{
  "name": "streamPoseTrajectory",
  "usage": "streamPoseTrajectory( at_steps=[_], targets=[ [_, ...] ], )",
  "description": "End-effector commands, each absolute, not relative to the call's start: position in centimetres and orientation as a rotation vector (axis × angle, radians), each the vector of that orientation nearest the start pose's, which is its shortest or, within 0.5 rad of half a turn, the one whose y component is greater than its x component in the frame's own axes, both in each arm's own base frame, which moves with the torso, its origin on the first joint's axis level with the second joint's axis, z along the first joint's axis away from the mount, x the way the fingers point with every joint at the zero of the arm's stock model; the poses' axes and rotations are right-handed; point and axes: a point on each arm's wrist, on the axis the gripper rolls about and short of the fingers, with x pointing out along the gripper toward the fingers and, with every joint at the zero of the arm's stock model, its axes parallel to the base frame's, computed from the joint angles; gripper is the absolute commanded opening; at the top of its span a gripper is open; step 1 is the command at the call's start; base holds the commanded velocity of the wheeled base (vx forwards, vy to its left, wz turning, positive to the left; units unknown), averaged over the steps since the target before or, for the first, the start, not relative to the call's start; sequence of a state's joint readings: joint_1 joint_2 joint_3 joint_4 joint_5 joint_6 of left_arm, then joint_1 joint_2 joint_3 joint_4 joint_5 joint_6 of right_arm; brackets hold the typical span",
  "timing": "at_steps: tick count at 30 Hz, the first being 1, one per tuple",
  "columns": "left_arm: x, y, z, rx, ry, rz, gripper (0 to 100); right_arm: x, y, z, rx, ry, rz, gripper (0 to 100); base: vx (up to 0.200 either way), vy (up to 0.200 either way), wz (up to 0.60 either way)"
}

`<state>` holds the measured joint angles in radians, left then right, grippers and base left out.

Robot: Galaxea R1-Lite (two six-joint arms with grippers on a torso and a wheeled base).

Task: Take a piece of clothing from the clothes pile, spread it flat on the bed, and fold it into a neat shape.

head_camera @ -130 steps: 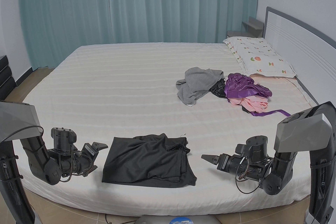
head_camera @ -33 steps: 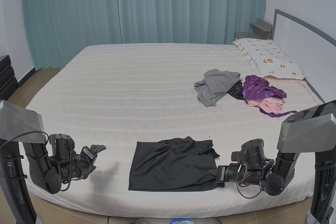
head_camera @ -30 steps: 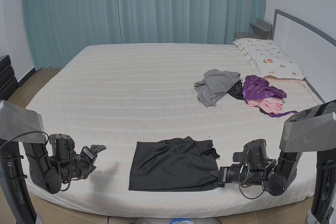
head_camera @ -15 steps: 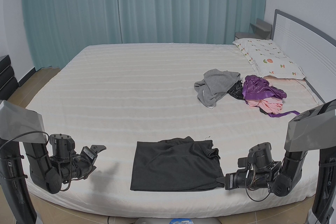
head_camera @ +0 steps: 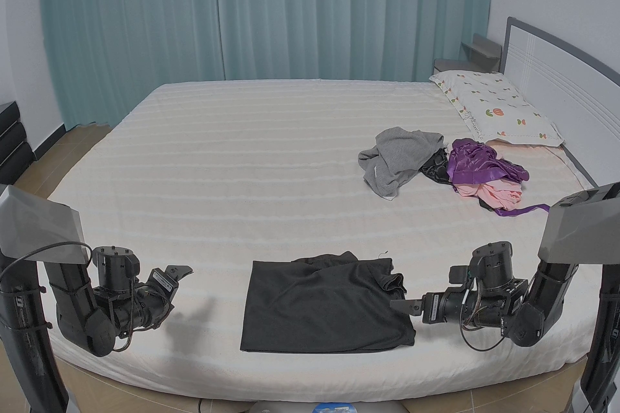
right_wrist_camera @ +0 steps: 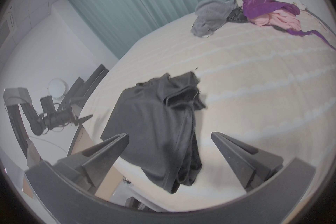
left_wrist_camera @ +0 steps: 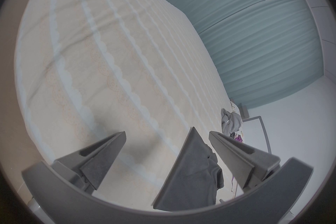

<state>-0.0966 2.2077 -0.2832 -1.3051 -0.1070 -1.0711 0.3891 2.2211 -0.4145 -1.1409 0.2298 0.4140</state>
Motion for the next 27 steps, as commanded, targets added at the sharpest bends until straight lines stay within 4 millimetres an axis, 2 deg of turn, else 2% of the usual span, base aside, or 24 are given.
streamPoseTrajectory(
  at_steps=[1, 8, 13, 20, 27],
  targets=[
    [27.1, -3.0, -1.0, -1.029, 0.671, 0.153, 100, 28.0, 10.8, 0.7, 0.357, 0.708, 0.428, 100, 0.200, 0.000, 0.00],
    [27.1, -3.0, -1.0, -1.028, 0.672, 0.151, 100, 29.9, 11.0, 0.4, 0.440, 0.689, 0.397, 100, 0.200, 0.000, 0.00],
    [27.1, -3.0, -1.0, -1.028, 0.672, 0.151, 100, 31.9, 12.2, -0.3, 0.556, 0.692, 0.374, 100, 0.000, 0.000, 0.00],
    [27.1, -3.0, -1.0, -1.028, 0.673, 0.152, 100, 31.3, 14.2, -2.6, 0.532, 0.773, 0.410, 100, 0.000, 0.000, 0.00],
    [27.1, -3.1, -1.1, -1.027, 0.674, 0.153, 100, 30.2, 14.4, -2.4, 0.522, 0.796, 0.425, 100, 0.000, 0.000, 0.00]
  ],
)
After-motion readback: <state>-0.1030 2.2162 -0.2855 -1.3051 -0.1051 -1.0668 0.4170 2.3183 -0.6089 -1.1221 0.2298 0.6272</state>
